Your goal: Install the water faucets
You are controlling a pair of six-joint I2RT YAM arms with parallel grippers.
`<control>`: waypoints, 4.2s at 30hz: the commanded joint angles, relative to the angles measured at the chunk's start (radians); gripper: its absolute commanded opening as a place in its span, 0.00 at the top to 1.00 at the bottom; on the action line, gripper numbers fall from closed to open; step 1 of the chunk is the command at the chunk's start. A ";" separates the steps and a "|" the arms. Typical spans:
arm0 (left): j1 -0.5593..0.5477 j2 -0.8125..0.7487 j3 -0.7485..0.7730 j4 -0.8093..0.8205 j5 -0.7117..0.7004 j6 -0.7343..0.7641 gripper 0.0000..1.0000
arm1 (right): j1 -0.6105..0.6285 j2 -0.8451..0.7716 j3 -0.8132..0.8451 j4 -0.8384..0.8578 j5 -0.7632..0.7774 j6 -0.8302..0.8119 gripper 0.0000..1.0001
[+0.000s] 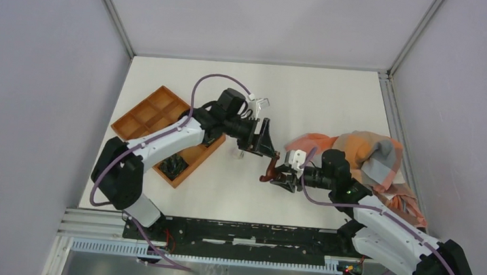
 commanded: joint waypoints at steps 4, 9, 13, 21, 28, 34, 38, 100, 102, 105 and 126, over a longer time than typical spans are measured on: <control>-0.038 0.066 0.033 0.023 0.001 -0.045 0.22 | 0.014 -0.012 0.050 0.004 -0.016 -0.039 1.00; -0.052 0.091 0.034 0.047 -0.007 -0.076 0.28 | 0.020 -0.013 0.053 0.000 -0.024 -0.040 1.00; -0.054 0.106 0.026 0.077 0.001 -0.109 0.38 | 0.023 -0.020 0.050 -0.010 -0.023 -0.048 1.00; -0.055 0.127 0.045 0.096 -0.019 -0.142 0.46 | 0.025 -0.039 0.045 -0.033 -0.016 -0.050 1.00; -0.056 0.130 0.055 0.107 -0.016 -0.157 0.53 | 0.024 -0.052 0.042 -0.040 -0.004 -0.053 1.00; -0.074 0.159 0.047 0.110 0.018 -0.154 0.53 | 0.024 -0.048 0.042 -0.040 -0.009 -0.057 1.00; -0.082 0.170 0.053 0.112 0.016 -0.155 0.69 | 0.025 -0.047 0.040 -0.041 -0.010 -0.056 1.00; -0.006 -0.289 -0.469 1.263 -0.357 -0.494 0.98 | 0.140 0.238 -0.133 1.319 0.721 1.503 0.06; -0.007 -0.297 -0.471 1.262 -0.363 -0.490 0.98 | 0.148 0.265 -0.123 1.333 0.694 1.511 0.08; -0.008 -0.307 -0.473 1.263 -0.366 -0.487 0.98 | 0.161 0.295 -0.115 1.350 0.690 1.522 0.14; -0.009 -0.385 -0.446 0.966 -0.394 -0.404 0.17 | 0.131 0.196 -0.160 1.224 0.654 1.376 1.00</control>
